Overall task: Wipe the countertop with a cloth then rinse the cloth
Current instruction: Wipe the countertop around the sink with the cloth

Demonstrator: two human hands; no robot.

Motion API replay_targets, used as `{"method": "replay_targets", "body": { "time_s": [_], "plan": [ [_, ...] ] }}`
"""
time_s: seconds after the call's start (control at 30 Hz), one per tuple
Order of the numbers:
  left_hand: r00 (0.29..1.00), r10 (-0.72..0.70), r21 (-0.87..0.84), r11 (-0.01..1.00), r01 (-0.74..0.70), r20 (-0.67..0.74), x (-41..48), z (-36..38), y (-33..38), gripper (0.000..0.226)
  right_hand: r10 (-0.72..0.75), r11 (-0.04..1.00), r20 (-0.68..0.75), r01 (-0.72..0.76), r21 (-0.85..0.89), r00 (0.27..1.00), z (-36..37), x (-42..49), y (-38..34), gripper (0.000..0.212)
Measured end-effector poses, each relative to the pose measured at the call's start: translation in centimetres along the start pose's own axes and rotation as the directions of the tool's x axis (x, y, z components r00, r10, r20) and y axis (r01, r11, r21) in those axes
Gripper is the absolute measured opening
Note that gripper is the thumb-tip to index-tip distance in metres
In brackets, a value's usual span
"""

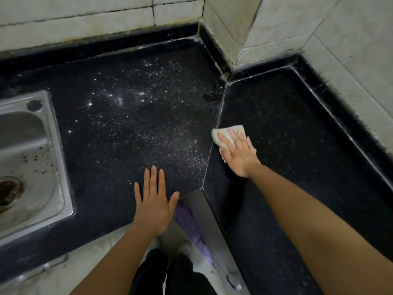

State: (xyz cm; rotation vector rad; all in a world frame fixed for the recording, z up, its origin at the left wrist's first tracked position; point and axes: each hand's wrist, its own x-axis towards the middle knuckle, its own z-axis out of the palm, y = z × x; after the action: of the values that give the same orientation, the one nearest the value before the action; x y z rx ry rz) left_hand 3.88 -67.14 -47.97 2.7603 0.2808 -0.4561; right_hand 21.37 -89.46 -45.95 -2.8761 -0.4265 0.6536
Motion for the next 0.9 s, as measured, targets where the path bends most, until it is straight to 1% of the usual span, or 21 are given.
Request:
{"method": "replay_targets", "body": {
  "time_s": [0.07, 0.13, 0.17, 0.3, 0.4, 0.5, 0.57, 0.63, 0.7, 0.73, 0.8, 0.87, 0.9],
  "plan": [
    [1.000, 0.005, 0.008, 1.000, -0.006, 0.007, -0.1, 0.0, -0.1, 0.087, 0.112, 0.991, 0.022, -0.113, 0.071, 0.993, 0.0, 1.2, -1.3, 0.052],
    [1.000, 0.007, 0.010, 1.000, -0.008, 0.010, -0.1, 0.0, -0.1, 0.085, 0.143, 0.983, 0.022, -0.145, 0.116, 0.989, 0.7, 0.6, -2.6, 0.053],
    [1.000, 0.006, 0.009, 1.000, -0.006, 0.010, -0.1, 0.0, -0.1, 0.084, 0.124, 0.985, 0.016, -0.125, 0.118, 0.992, 1.2, -0.3, -3.0, 0.053],
    [1.000, -0.002, 0.014, 1.000, 0.002, 0.012, -0.1, -0.3, 0.1, 0.080, -0.033, 0.997, 0.004, 0.033, 0.073, 0.999, 4.0, -6.5, -3.2, 0.053],
    [0.999, -0.016, 0.003, 1.000, 0.016, 0.040, -0.2, -0.7, 0.4, 0.074, -0.103, 0.995, 0.006, 0.103, 0.017, 0.995, 6.1, -11.1, -3.1, 0.054],
    [0.999, -0.010, -0.011, 1.000, 0.010, 0.050, -0.5, -1.0, 0.5, 0.073, -0.170, 0.984, 0.020, 0.171, -0.058, 0.985, 7.6, -15.1, -2.6, 0.053],
    [0.999, -0.004, -0.020, 1.000, 0.005, 0.044, -0.5, -1.1, 0.5, 0.073, -0.190, 0.978, 0.014, 0.191, -0.080, 0.982, 8.5, -17.8, -1.6, 0.050],
    [0.999, -0.002, -0.031, 1.000, 0.003, 0.037, -0.5, -1.0, 0.4, 0.073, -0.171, 0.983, 0.006, 0.171, -0.060, 0.985, 9.2, -20.4, -0.3, 0.047],
    [0.999, 0.000, -0.040, 0.999, 0.001, 0.034, -0.5, -1.0, 0.3, 0.073, -0.121, 0.991, 0.027, 0.122, -0.047, 0.992, 9.4, -22.1, 1.3, 0.047],
    [1.000, 0.002, -0.040, 0.999, -0.001, 0.030, -0.5, -0.9, 0.3, 0.074, -0.060, 0.997, 0.039, 0.062, -0.044, 0.997, 9.1, -22.3, 2.3, 0.049],
    [1.000, 0.003, -0.028, 1.000, -0.002, 0.024, -0.4, -0.8, 0.3, 0.074, 0.158, 0.987, 0.002, -0.157, -0.023, 0.988, 8.0, -21.6, 4.6, 0.056],
    [1.000, 0.002, -0.013, 1.000, -0.002, 0.025, -0.4, -0.6, 0.3, 0.074, 0.404, 0.913, -0.012, -0.402, 0.066, 0.915, 6.3, -19.9, 7.1, 0.054],
    [1.000, 0.001, -0.008, 1.000, -0.001, 0.025, -0.4, -0.5, 0.3, 0.074, 0.491, 0.862, 0.010, -0.488, 0.140, 0.871, 5.5, -18.8, 7.9, 0.053]
  ]
}}
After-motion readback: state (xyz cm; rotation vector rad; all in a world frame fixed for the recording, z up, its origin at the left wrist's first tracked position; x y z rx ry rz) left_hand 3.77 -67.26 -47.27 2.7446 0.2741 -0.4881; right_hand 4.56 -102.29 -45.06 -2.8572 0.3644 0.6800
